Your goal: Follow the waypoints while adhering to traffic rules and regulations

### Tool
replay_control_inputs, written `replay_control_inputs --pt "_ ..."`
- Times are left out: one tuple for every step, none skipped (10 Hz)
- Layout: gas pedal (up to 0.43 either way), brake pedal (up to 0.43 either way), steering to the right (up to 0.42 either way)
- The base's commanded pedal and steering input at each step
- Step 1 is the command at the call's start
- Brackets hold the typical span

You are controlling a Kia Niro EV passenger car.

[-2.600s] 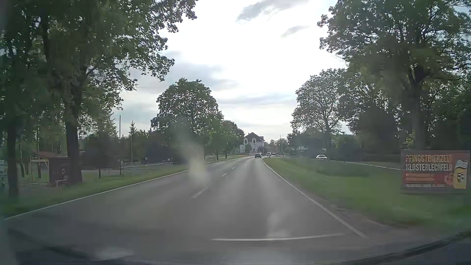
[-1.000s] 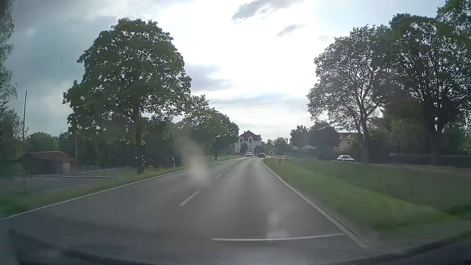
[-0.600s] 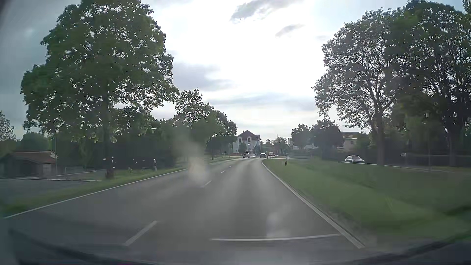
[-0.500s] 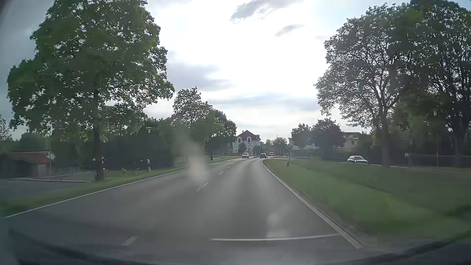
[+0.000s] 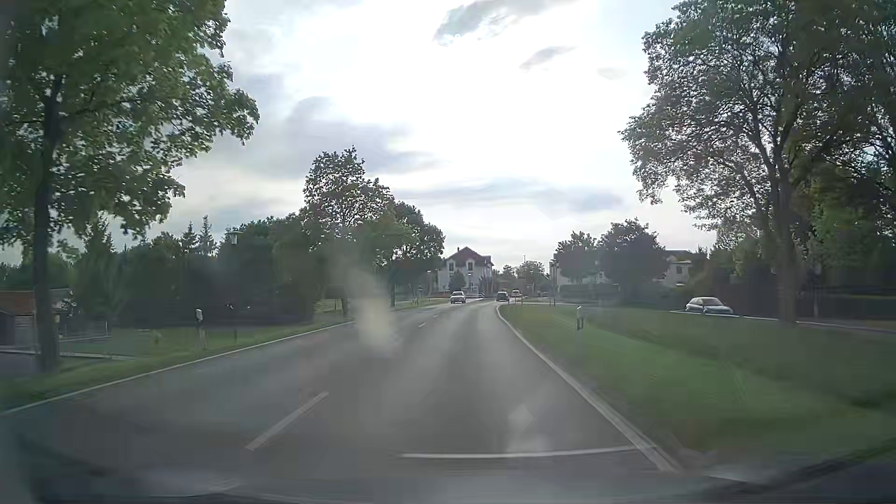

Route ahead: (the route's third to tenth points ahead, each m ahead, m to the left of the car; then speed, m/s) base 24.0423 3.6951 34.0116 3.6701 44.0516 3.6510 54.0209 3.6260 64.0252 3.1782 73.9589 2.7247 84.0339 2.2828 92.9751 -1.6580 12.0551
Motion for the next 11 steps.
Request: replay_control_inputs --pt "0.169 0.000 0.004" --pt "0.169 0.000 0.004" --pt "0.169 0.000 0.004" --pt "0.169 0.000 0.004" --pt "0.169 0.000 0.004" --pt "0.169 0.000 0.004" --pt "0.189 0.000 0.004" --pt "0.189 0.000 0.004" --pt "0.189 0.000 0.003" --pt "0.189 0.000 0.002" --pt "0.189 0.000 0.002"
